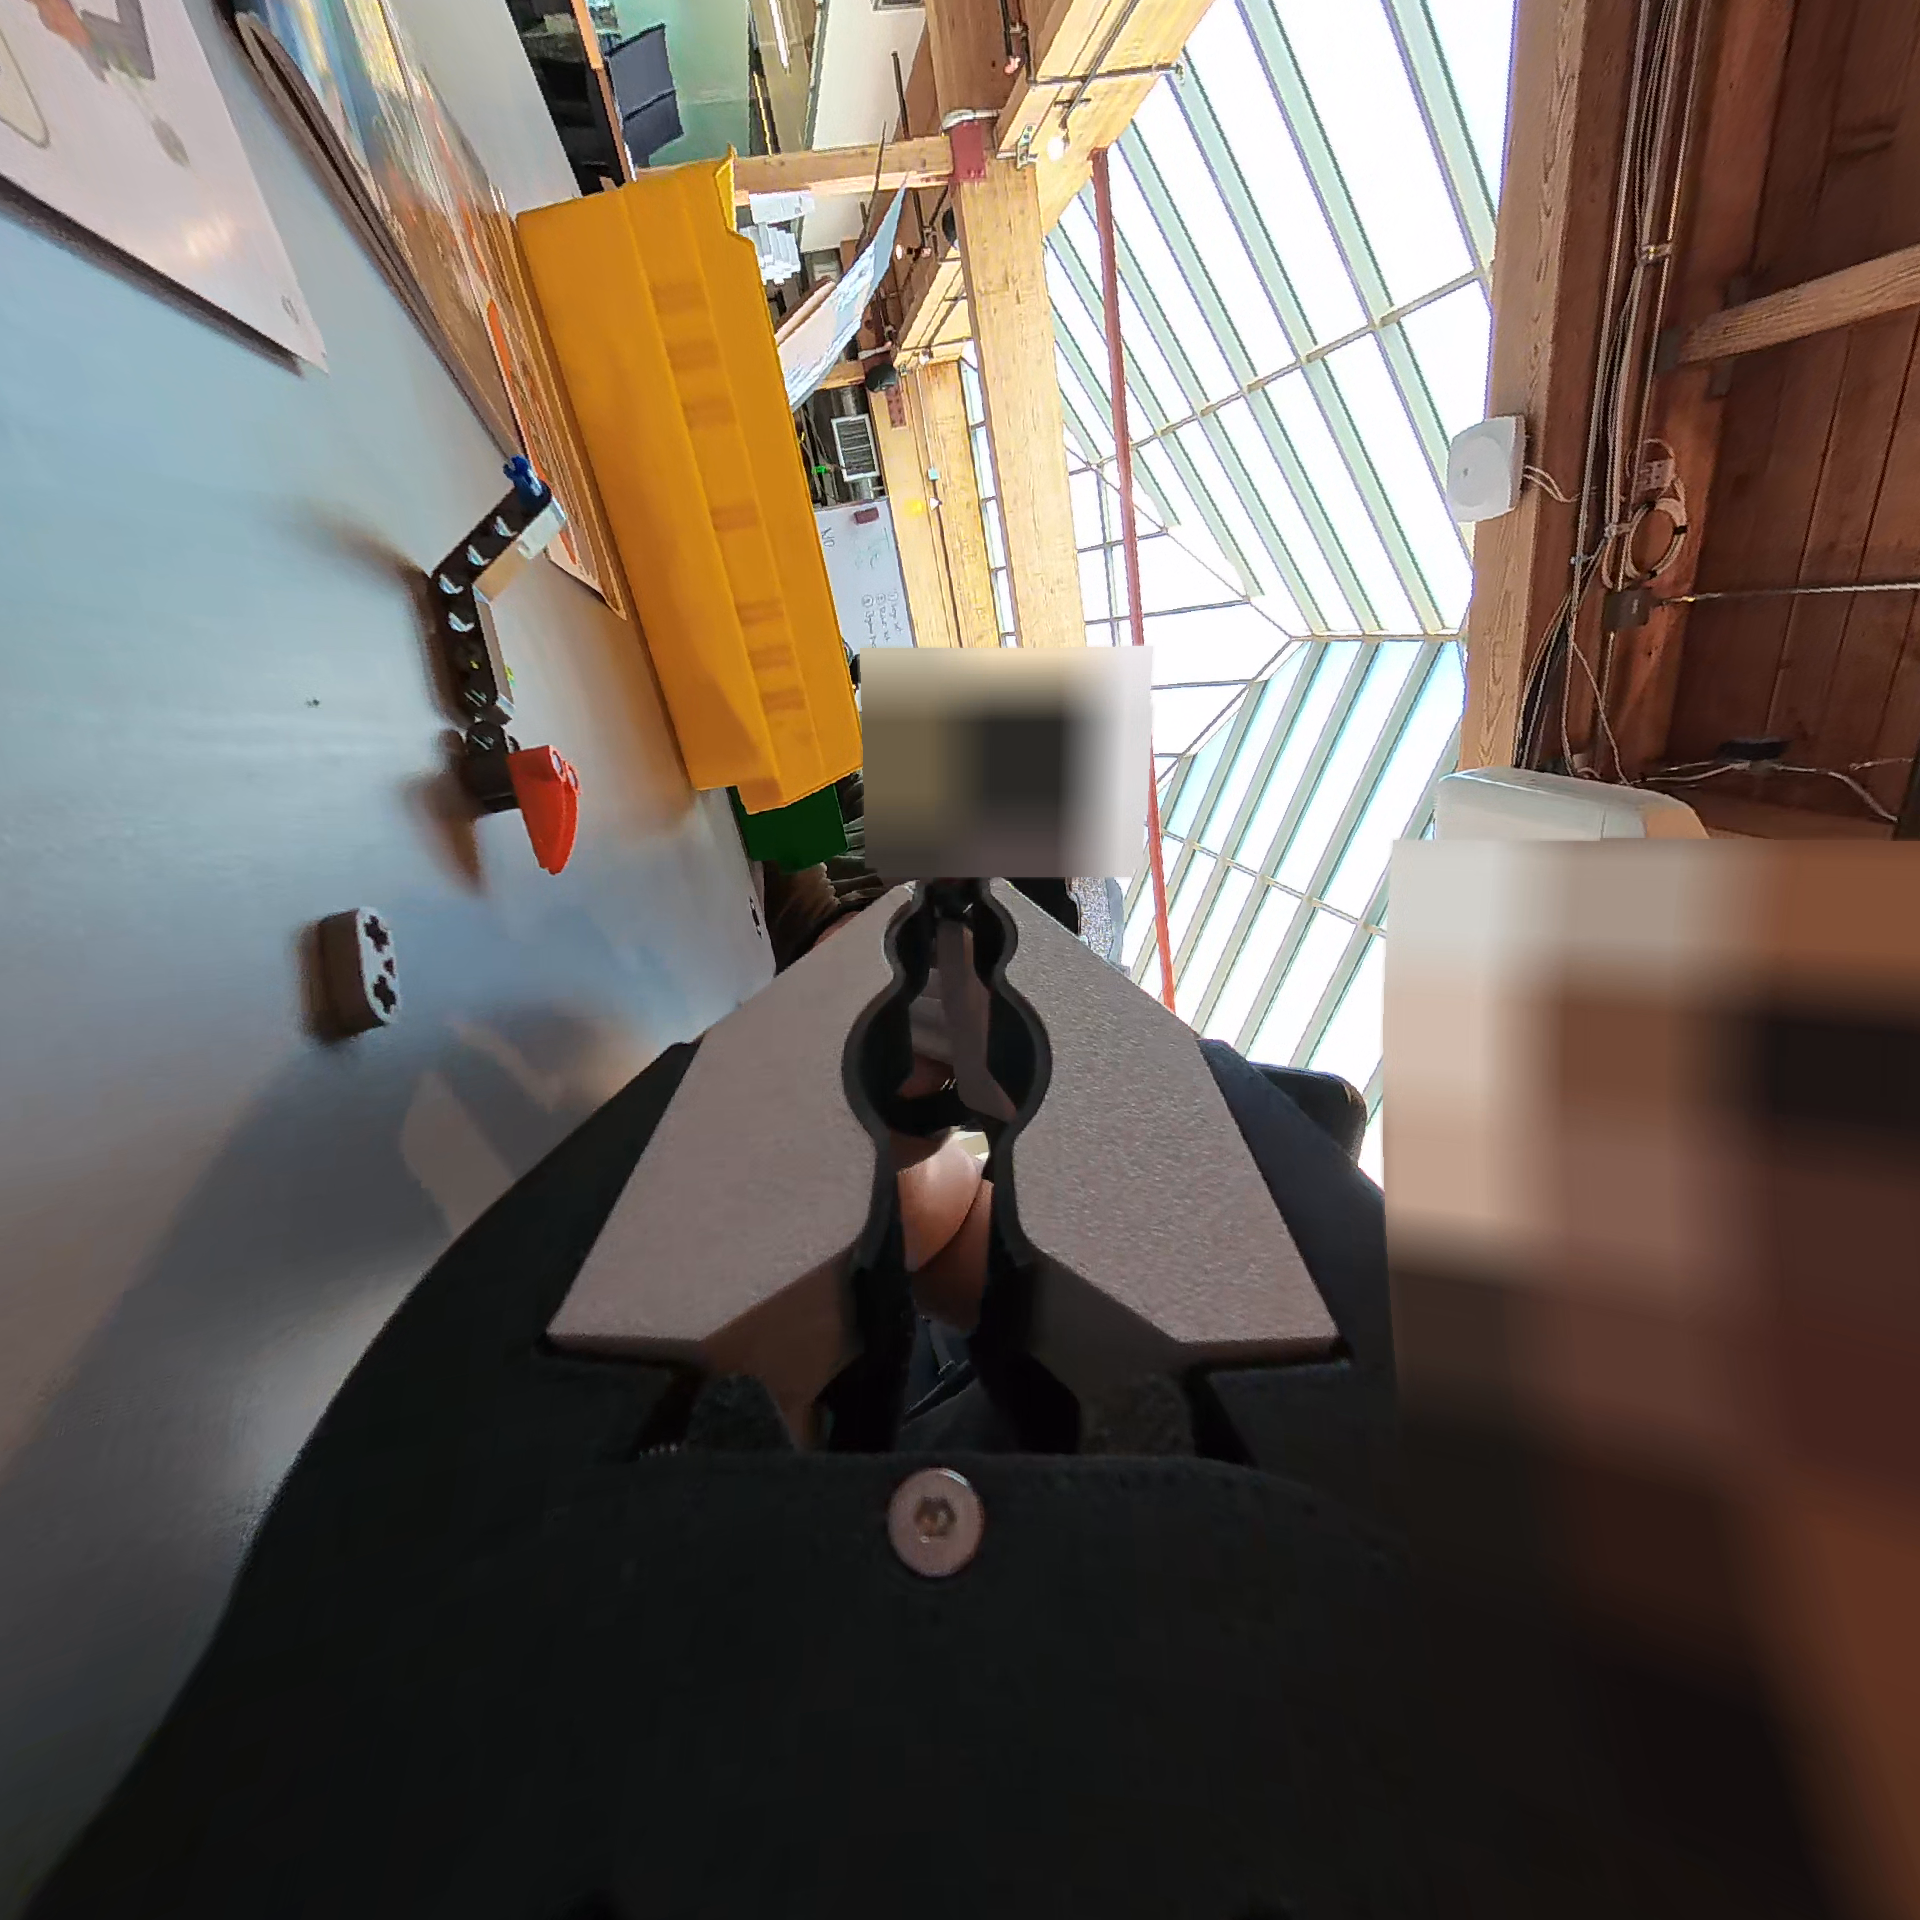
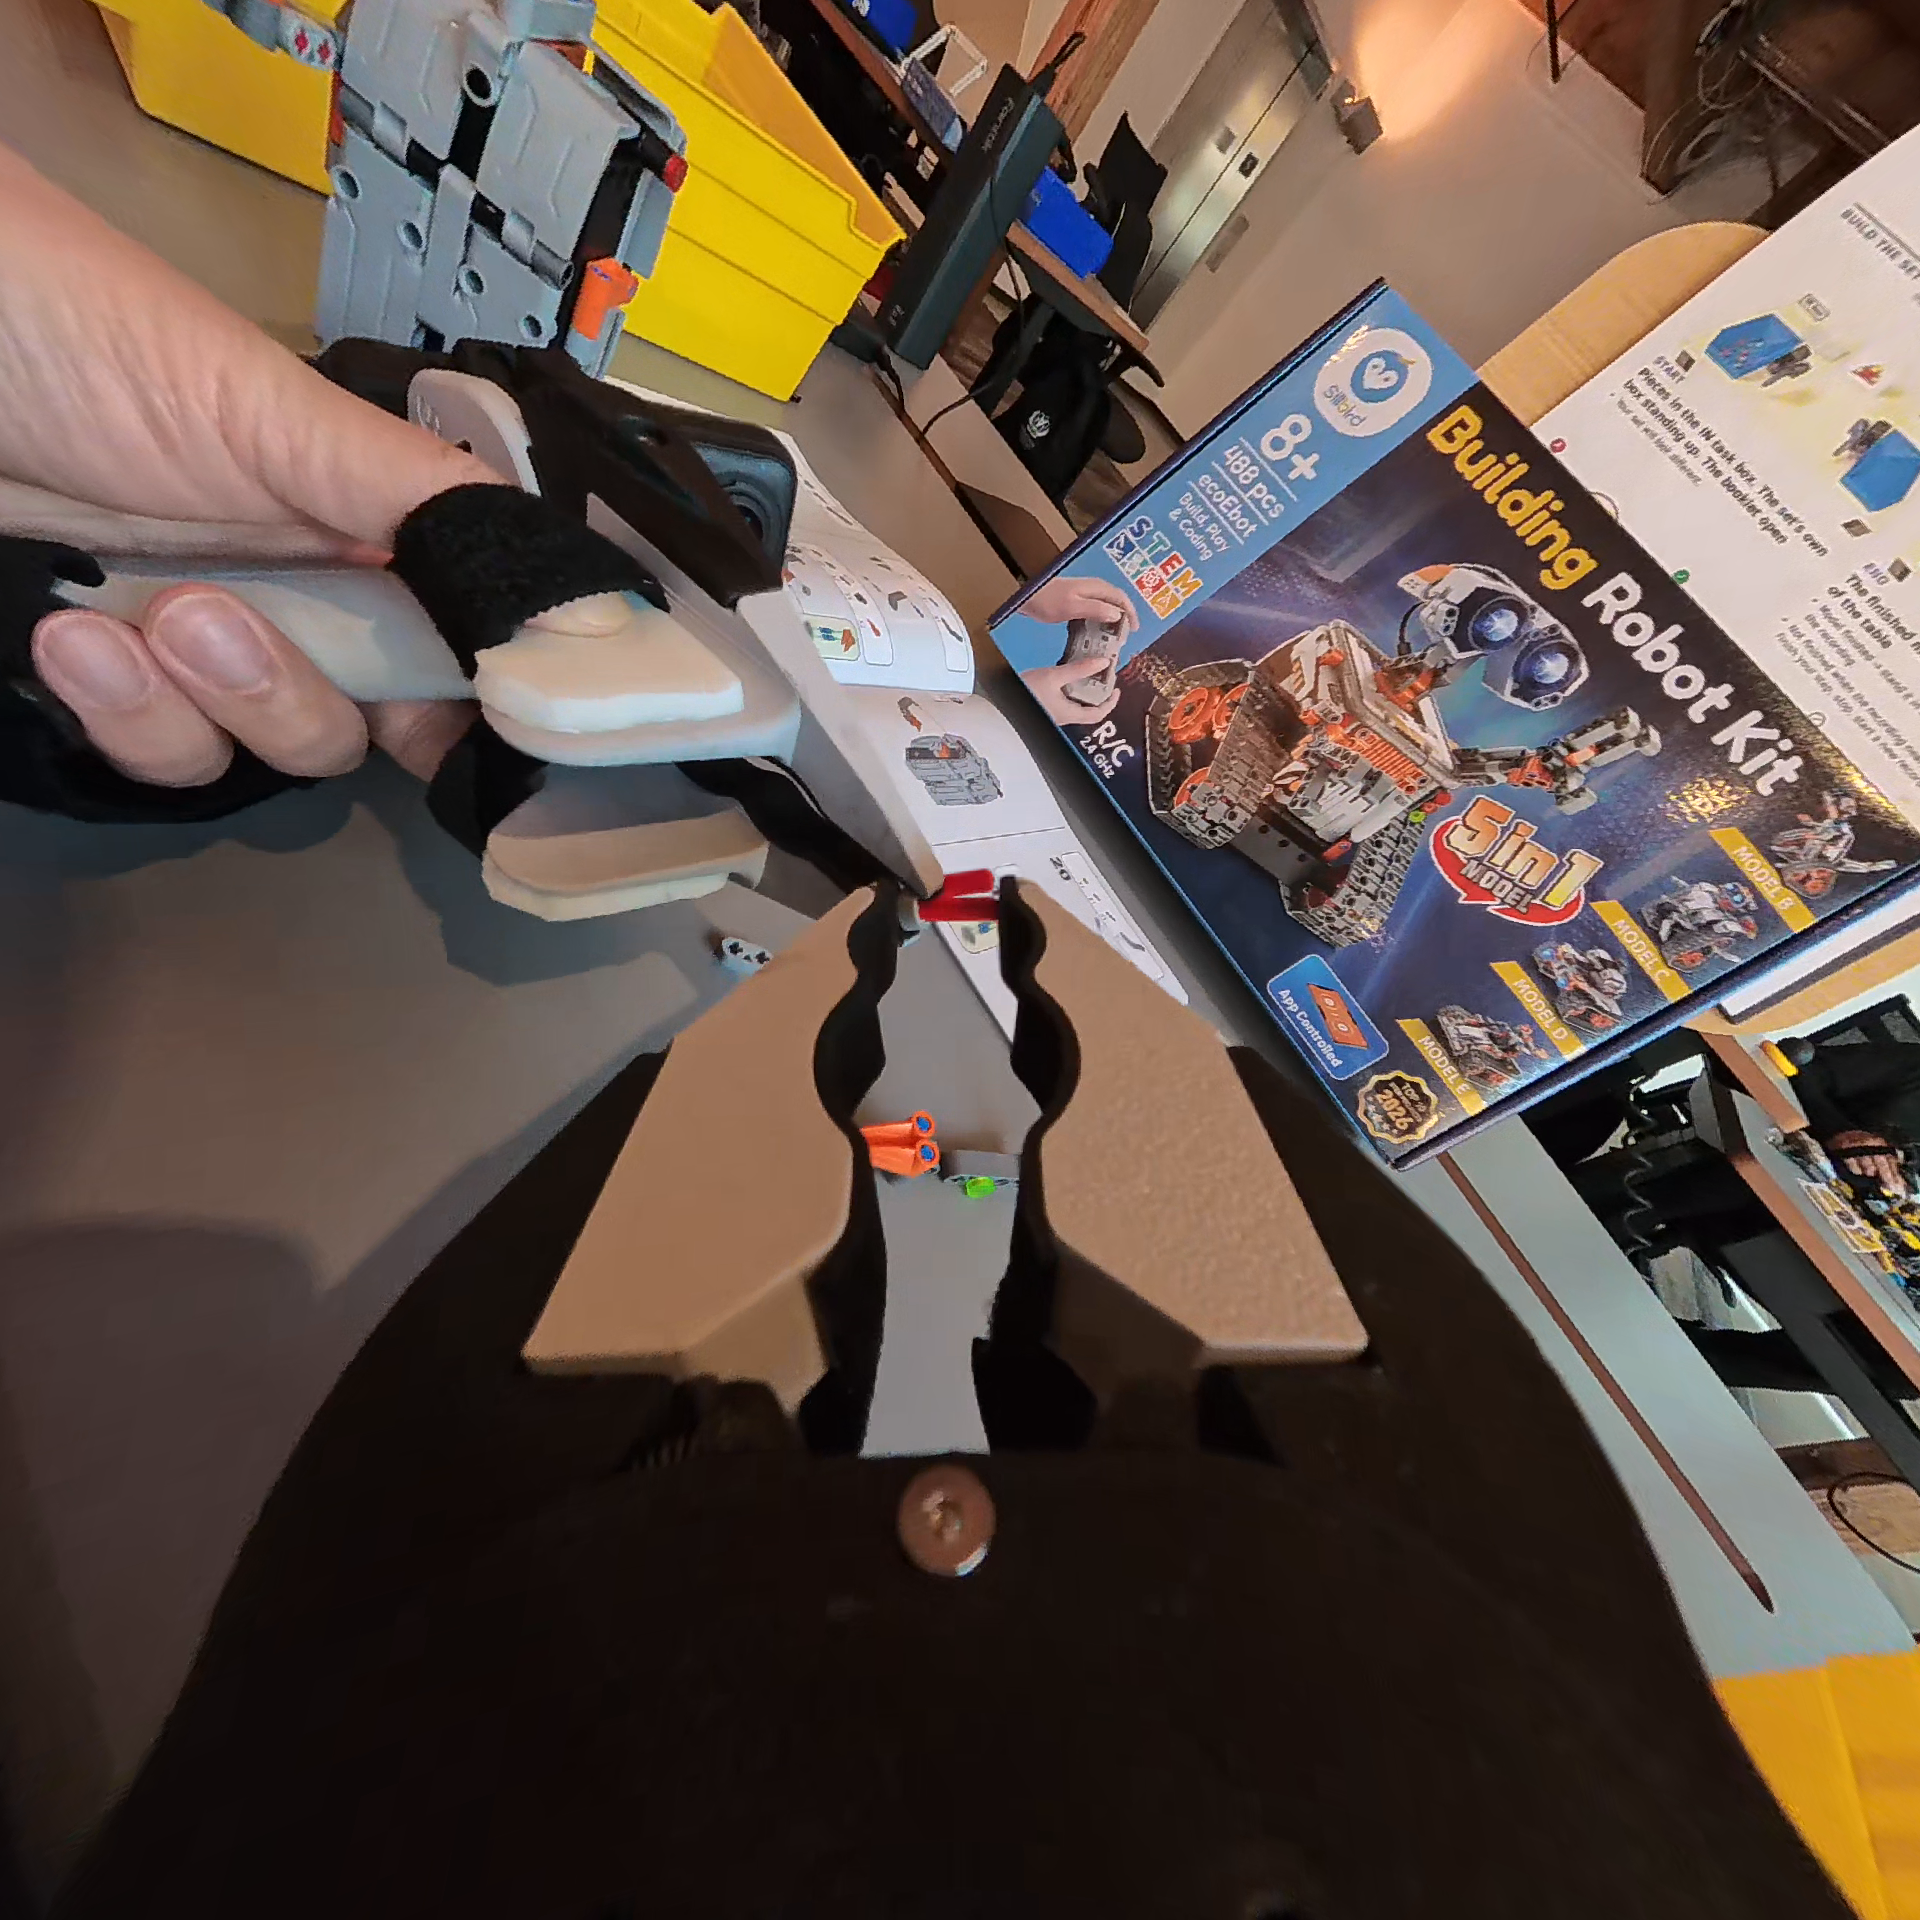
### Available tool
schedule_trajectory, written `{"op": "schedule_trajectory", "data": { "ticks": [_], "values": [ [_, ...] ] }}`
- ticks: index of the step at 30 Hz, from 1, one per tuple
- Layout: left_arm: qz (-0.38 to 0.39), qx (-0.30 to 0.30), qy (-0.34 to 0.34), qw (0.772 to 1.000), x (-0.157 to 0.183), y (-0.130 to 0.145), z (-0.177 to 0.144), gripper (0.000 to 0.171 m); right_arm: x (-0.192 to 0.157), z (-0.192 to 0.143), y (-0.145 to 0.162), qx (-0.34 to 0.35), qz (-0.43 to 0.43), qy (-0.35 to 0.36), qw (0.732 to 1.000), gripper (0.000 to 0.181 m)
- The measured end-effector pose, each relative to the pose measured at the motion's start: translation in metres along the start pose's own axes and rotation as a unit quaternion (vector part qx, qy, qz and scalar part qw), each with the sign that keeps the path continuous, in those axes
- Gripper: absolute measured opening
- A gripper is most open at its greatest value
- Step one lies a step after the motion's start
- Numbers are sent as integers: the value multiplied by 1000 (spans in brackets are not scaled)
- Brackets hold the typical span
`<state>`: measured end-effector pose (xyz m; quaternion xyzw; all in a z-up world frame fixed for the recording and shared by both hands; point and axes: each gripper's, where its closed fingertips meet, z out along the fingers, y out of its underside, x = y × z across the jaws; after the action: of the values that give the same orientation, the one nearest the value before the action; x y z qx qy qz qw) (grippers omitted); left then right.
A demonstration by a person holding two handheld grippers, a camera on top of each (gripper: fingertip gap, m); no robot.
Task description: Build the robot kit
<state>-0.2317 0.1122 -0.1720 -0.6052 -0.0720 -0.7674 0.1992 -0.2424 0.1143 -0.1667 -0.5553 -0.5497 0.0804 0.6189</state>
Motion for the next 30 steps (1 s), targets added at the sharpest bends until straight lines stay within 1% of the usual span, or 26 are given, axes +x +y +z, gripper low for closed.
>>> {"op": "schedule_trajectory", "data": {
  "ticks": [1, 11, 16, 22, 25, 27, 30],
  "values": [
    [1, 1, -3, 1000, -1, 0, 0, 5, -1, 1, 1, -2, 1, -2, 1000, 19],
    [7, 9, -31, 999, -10, -1, -3, 5, -6, 4, 7, -18, 12, -16, 1000, 18],
    [13, 12, -30, 999, -9, -3, -3, 5, -4, 6, 7, -9, 23, -18, 1000, 19],
    [12, 10, -25, 1000, -9, -3, -4, 5, -3, 6, 10, 4, 86, -49, 995, 21],
    [13, 9, -24, 1000, -9, -3, -3, 5, 0, 6, 11, 6, 107, -54, 993, 27],
    [12, 10, -24, 1000, -9, -3, -3, 5, 0, 6, 12, 4, 95, -51, 994, 28],
    [3, 11, -15, 1000, -8, -4, -3, 5, 0, 5, 8, 2, 40, -30, 999, 23]
  ]
}}
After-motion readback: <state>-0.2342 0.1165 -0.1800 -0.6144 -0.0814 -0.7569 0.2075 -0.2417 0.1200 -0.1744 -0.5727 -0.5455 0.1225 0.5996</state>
